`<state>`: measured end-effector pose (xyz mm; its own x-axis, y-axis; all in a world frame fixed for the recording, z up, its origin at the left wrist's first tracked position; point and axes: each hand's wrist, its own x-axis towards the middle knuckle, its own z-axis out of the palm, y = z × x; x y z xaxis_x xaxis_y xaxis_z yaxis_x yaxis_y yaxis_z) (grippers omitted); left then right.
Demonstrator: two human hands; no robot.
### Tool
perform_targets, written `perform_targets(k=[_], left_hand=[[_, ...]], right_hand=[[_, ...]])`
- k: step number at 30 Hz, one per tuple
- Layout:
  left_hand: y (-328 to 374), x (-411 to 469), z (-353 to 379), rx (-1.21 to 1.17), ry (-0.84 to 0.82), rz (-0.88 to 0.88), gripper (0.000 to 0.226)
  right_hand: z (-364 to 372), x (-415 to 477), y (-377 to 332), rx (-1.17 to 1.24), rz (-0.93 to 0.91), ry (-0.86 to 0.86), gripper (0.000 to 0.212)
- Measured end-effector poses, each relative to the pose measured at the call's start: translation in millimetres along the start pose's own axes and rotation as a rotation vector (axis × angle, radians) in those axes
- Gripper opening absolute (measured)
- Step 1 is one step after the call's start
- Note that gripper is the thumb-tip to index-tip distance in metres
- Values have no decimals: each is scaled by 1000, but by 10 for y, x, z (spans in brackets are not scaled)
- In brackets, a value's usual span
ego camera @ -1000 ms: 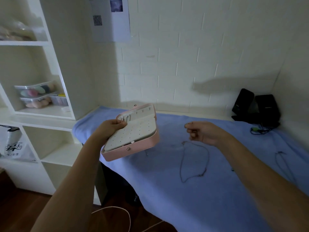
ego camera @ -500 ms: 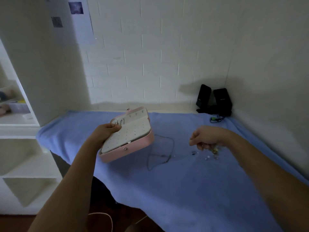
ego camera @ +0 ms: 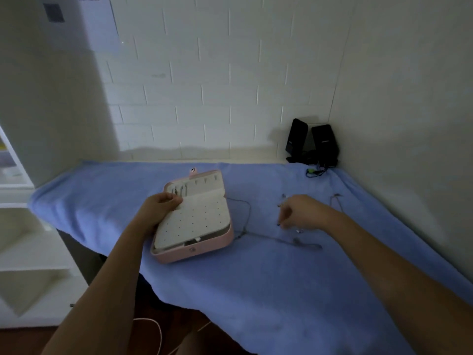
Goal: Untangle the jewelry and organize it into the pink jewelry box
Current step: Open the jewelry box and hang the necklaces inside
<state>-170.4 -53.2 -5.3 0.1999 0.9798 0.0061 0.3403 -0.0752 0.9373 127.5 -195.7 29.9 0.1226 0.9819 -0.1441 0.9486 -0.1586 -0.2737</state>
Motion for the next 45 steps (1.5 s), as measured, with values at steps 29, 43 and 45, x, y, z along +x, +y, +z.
perform_targets(k=[29,43,45], left_hand=[[-302,142,73,-41,125,134,7],[-36,-56,243,-31,-12,226,11],[2,-85,315,-35,-42,258,9]], right_hand=[[-169,489,-410,952,-248,-262,13],[-474,333,-535,1043,-404,-181,24],[-483,317,-532,1078,-423,-184,23]])
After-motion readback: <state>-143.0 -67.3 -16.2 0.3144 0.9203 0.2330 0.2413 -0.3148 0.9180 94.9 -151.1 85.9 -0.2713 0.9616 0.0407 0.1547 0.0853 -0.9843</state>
